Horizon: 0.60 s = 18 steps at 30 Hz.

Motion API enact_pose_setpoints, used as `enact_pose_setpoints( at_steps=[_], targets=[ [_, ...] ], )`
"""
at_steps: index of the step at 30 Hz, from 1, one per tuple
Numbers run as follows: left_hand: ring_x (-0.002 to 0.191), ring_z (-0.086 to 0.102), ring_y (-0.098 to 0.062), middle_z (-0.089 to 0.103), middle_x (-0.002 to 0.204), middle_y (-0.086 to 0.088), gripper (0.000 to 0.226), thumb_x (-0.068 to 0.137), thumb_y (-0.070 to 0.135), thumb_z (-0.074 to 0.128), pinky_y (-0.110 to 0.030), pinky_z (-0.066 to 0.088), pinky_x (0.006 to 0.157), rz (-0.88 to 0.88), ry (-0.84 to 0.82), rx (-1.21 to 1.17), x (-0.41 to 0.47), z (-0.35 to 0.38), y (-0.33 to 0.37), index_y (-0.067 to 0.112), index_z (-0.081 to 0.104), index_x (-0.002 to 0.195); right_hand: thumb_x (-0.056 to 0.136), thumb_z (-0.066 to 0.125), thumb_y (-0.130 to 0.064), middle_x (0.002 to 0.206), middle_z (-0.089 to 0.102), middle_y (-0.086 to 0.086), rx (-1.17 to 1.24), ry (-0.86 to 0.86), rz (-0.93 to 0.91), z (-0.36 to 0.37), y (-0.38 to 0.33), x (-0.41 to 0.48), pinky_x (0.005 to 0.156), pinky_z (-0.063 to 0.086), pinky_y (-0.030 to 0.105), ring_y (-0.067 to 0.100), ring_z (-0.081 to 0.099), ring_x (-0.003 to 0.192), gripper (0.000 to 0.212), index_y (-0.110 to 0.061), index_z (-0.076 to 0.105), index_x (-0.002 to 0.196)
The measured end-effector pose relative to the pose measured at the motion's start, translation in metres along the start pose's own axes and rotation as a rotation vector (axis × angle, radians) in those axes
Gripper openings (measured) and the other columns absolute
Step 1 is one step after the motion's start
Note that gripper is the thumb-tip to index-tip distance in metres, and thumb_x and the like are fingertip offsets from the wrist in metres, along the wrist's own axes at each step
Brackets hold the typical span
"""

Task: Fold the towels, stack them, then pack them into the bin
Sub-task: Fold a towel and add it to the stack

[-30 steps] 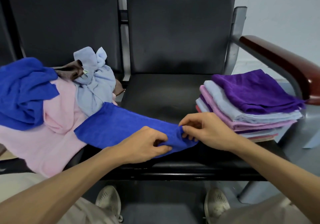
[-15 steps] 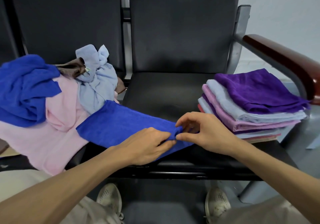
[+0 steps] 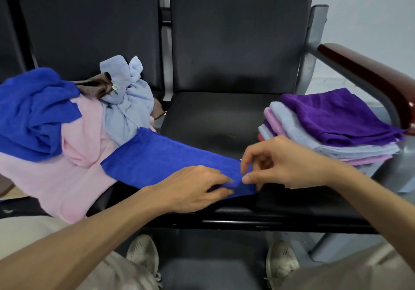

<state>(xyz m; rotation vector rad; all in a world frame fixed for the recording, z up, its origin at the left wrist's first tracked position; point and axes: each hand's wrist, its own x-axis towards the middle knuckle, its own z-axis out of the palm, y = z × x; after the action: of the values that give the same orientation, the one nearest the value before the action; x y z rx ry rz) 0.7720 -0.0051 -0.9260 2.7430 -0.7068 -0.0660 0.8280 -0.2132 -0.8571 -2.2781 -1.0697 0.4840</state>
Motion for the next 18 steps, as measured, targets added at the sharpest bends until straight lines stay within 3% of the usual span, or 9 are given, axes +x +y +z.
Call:
enact_pose_setpoints(
  at_steps=[2, 5, 7, 9, 12, 15, 18],
  targets=[
    [0.088, 0.051, -0.004, 0.053, 0.095, 0.011, 0.039, 0.094, 0.059, 0.039, -0.028, 0.045, 0.083, 0.003, -0.155, -0.068, -0.001, -0.002, 0.002, 0.035, 0.063, 0.113, 0.087, 0.068, -0.028, 0.058, 0.068, 0.002, 0.018, -0.126, 0.051, -0.008, -0.002, -0.004, 0.052, 0.041, 0.011, 0.007, 0.062, 0.054, 0.017, -0.012, 0.068, 0.083],
    [0.098, 0.045, 0.001, 0.048, 0.101, 0.012, 0.035, 0.094, 0.056, 0.041, -0.018, 0.038, 0.090, -0.031, -0.290, -0.217, -0.002, -0.008, 0.000, 0.044, 0.061, 0.120, 0.090, 0.063, -0.033, 0.058, 0.065, -0.005, -0.196, 0.010, 0.041, -0.001, 0.005, 0.003, 0.057, 0.039, 0.010, 0.001, 0.057, 0.055, 0.021, -0.016, 0.070, 0.081],
    [0.097, 0.047, 0.001, 0.050, 0.100, 0.013, 0.027, 0.096, 0.047, 0.047, -0.017, 0.038, 0.088, -0.028, -0.245, -0.174, -0.003, -0.013, -0.004, 0.041, 0.064, 0.117, 0.090, 0.062, -0.036, 0.076, 0.066, -0.008, -0.370, 0.060, -0.004, 0.011, 0.012, 0.011, 0.068, 0.042, 0.013, 0.002, 0.058, 0.071, 0.020, -0.018, 0.070, 0.088],
    [0.091, 0.050, 0.000, 0.054, 0.100, 0.014, 0.023, 0.096, 0.039, 0.051, -0.018, 0.039, 0.082, -0.080, -0.202, -0.064, -0.004, -0.020, -0.013, 0.036, 0.065, 0.113, 0.089, 0.061, -0.041, 0.091, 0.059, -0.008, -0.461, 0.003, 0.003, 0.026, 0.022, 0.017, 0.081, 0.043, 0.022, 0.006, 0.053, 0.082, 0.022, -0.021, 0.067, 0.095],
    [0.096, 0.054, -0.008, 0.053, 0.099, 0.012, 0.024, 0.096, 0.029, 0.047, -0.023, 0.039, 0.080, -0.296, -0.079, 0.096, -0.009, -0.037, -0.047, 0.030, 0.063, 0.115, 0.087, 0.058, -0.052, 0.096, 0.047, -0.010, -0.492, -0.117, 0.073, 0.041, 0.037, 0.022, 0.091, 0.044, 0.030, 0.010, 0.051, 0.090, 0.028, -0.027, 0.060, 0.099],
    [0.109, 0.054, -0.022, 0.056, 0.114, -0.003, 0.032, 0.096, 0.016, 0.044, -0.030, 0.039, 0.089, -0.549, 0.096, 0.117, -0.020, -0.056, -0.091, 0.018, 0.057, 0.125, 0.089, 0.052, -0.056, 0.096, 0.048, -0.008, -0.505, -0.157, 0.149, 0.043, 0.035, 0.024, 0.091, 0.045, 0.033, 0.011, 0.050, 0.088, 0.029, -0.027, 0.054, 0.090],
    [0.115, 0.051, -0.029, 0.050, 0.126, -0.013, 0.038, 0.094, 0.006, 0.043, -0.033, 0.037, 0.095, -0.682, 0.173, 0.092, -0.027, -0.056, -0.118, 0.013, 0.052, 0.130, 0.093, 0.039, -0.061, 0.105, 0.053, -0.004, -0.700, -0.068, 0.158, 0.045, 0.029, 0.029, 0.086, 0.044, 0.032, 0.018, 0.055, 0.095, 0.042, -0.023, 0.057, 0.092]
  ],
)
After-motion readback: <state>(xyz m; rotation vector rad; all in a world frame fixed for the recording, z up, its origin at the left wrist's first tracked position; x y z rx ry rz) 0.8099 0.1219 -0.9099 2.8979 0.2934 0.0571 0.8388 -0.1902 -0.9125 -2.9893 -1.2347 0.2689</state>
